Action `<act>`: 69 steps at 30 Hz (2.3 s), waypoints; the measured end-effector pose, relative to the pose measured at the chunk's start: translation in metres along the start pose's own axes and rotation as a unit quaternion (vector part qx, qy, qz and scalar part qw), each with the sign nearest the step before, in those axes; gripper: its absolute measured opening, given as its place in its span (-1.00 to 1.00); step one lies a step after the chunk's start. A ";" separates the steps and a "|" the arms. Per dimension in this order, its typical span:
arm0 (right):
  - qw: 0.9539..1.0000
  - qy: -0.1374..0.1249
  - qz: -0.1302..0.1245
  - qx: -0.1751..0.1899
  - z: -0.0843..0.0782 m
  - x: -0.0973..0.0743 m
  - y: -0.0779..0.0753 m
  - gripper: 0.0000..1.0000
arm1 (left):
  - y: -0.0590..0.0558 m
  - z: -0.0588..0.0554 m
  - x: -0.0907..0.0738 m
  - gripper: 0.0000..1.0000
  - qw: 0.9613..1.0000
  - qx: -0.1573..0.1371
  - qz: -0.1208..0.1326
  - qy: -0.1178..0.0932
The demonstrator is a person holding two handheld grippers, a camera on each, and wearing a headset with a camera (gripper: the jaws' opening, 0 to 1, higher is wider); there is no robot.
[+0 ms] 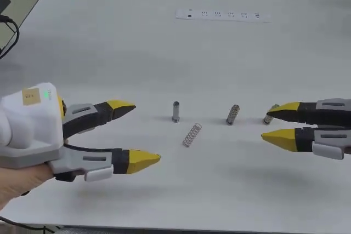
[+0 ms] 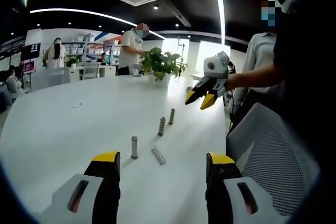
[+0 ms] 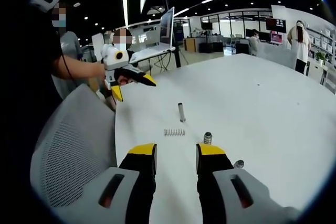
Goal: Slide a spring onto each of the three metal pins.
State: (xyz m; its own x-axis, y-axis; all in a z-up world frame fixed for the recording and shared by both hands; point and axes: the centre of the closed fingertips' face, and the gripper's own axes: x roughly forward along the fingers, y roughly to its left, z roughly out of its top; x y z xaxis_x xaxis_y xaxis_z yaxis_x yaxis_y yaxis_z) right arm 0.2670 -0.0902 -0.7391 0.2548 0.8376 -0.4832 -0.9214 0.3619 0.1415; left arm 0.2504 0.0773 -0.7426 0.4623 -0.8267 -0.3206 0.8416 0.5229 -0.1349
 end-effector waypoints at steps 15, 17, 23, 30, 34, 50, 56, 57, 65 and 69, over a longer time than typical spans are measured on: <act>0.996 0.060 0.028 -0.051 -0.011 0.031 0.021 -0.43 | -0.003 0.000 -0.003 0.14 1.000 -0.005 -0.007 -0.002; 0.993 0.084 0.033 -0.071 -0.013 0.036 0.022 -0.43 | -0.004 -0.001 -0.004 0.13 1.000 -0.006 -0.008 -0.003; 0.988 0.100 0.048 -0.111 -0.003 0.053 0.025 -0.44 | -0.007 -0.005 -0.008 0.11 1.000 -0.008 -0.008 -0.003; 0.975 0.136 0.063 -0.166 0.003 0.069 0.026 -0.46 | -0.007 -0.008 -0.015 0.08 1.000 -0.013 -0.001 -0.005; 0.974 0.145 0.063 -0.165 0.007 0.077 0.025 -0.49 | -0.006 -0.009 -0.018 0.08 1.000 -0.015 0.006 -0.007; 0.986 0.156 -0.023 0.060 -0.013 0.097 0.025 -0.55 | -0.003 -0.006 -0.023 0.06 1.000 -0.021 0.006 -0.010; 0.979 0.152 -0.057 0.123 -0.016 0.103 0.016 -0.55 | -0.001 -0.006 -0.023 0.02 1.000 -0.025 0.005 -0.007; 0.977 0.148 -0.063 0.140 -0.016 0.105 0.015 -0.56 | 0.000 -0.006 -0.023 0.00 1.000 -0.029 0.009 -0.008; 0.962 0.159 -0.102 0.197 -0.026 0.119 0.009 -0.53 | 0.003 0.002 -0.029 0.05 0.999 -0.040 0.002 -0.022; 0.956 0.155 -0.110 0.222 -0.027 0.124 0.009 -0.53 | 0.003 0.003 -0.032 0.04 0.999 -0.035 -0.005 -0.022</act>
State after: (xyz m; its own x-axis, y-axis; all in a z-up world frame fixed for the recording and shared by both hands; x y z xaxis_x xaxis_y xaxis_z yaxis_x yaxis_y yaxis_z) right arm 0.2825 0.0055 -0.8213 0.2657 0.5841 -0.7670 -0.6231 0.7111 0.3257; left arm 0.2395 0.1044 -0.7298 0.4668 -0.8394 -0.2782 0.8255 0.5265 -0.2035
